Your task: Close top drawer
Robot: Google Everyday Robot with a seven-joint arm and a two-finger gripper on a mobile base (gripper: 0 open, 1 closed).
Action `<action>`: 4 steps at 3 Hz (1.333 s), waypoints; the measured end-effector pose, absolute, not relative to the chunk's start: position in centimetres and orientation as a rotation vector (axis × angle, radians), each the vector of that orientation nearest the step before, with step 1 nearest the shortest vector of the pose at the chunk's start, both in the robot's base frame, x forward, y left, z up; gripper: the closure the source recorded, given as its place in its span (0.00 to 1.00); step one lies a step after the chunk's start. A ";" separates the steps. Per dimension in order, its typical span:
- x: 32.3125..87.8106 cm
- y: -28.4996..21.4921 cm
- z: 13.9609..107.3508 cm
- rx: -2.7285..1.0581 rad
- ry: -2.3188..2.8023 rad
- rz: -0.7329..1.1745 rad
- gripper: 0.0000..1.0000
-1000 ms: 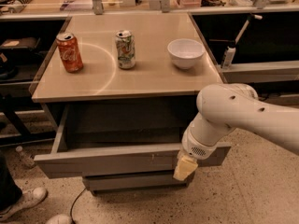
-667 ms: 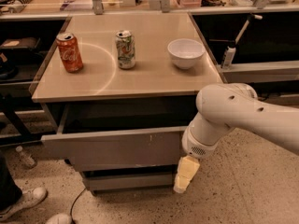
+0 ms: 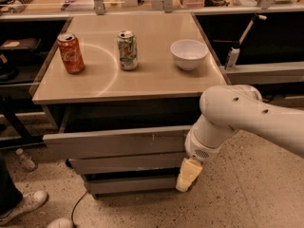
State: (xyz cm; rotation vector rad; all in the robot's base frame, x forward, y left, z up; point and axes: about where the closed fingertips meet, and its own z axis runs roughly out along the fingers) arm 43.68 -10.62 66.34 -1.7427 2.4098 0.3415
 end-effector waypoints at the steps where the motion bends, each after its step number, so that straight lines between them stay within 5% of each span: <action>1: 43.7 -10.6 66.3 -1.743 2.410 0.341 0.42; 3: 43.9 -10.6 66.4 -1.744 2.411 0.326 0.89; 4: 45.6 -10.1 66.3 -1.739 2.407 0.292 1.00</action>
Offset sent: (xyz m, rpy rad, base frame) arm 0.0000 0.0000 0.0000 0.0000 0.0000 0.0000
